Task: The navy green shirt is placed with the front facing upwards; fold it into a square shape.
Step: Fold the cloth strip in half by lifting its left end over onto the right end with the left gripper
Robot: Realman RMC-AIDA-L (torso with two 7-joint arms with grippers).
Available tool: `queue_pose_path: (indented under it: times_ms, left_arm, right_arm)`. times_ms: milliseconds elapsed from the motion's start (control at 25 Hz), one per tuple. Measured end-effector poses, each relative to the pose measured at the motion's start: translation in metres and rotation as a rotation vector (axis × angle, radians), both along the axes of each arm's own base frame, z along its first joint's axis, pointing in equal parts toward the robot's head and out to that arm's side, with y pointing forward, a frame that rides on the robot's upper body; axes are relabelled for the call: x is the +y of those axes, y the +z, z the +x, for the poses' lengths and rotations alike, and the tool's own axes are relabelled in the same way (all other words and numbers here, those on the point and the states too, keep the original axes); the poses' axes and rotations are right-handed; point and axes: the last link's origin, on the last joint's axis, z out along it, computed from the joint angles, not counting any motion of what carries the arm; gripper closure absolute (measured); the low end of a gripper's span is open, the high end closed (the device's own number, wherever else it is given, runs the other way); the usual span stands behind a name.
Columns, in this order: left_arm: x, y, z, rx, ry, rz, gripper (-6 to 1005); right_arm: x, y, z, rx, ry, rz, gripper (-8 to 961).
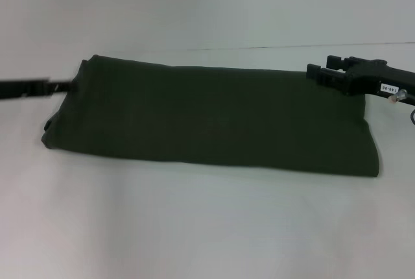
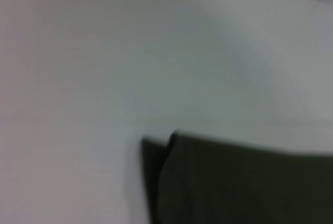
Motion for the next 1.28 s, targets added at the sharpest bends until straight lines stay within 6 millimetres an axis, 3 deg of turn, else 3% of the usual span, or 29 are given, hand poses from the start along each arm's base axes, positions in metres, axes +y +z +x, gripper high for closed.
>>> queue_pose_path:
  times_ms: [160, 440, 880, 1280]
  left_arm:
    - [-0.016, 0.001, -0.015, 0.053, 0.044, -0.053, 194]
    - [-0.035, 0.006, -0.024, 0.082, 0.041, -0.083, 190]
    - [-0.030, -0.005, -0.022, 0.108, 0.000, -0.095, 194]
    - [-0.027, -0.012, -0.021, 0.104, -0.002, -0.106, 201]
  right_arm:
    - [-0.001, -0.002, 0.000, -0.003, 0.002, -0.005, 320]
    - [-0.001, -0.006, -0.002, 0.005, 0.002, -0.016, 321]
    - [-0.002, -0.016, -0.006, -0.018, 0.029, -0.054, 323]
    - [-0.061, -0.044, -0.016, -0.123, 0.453, -0.275, 326]
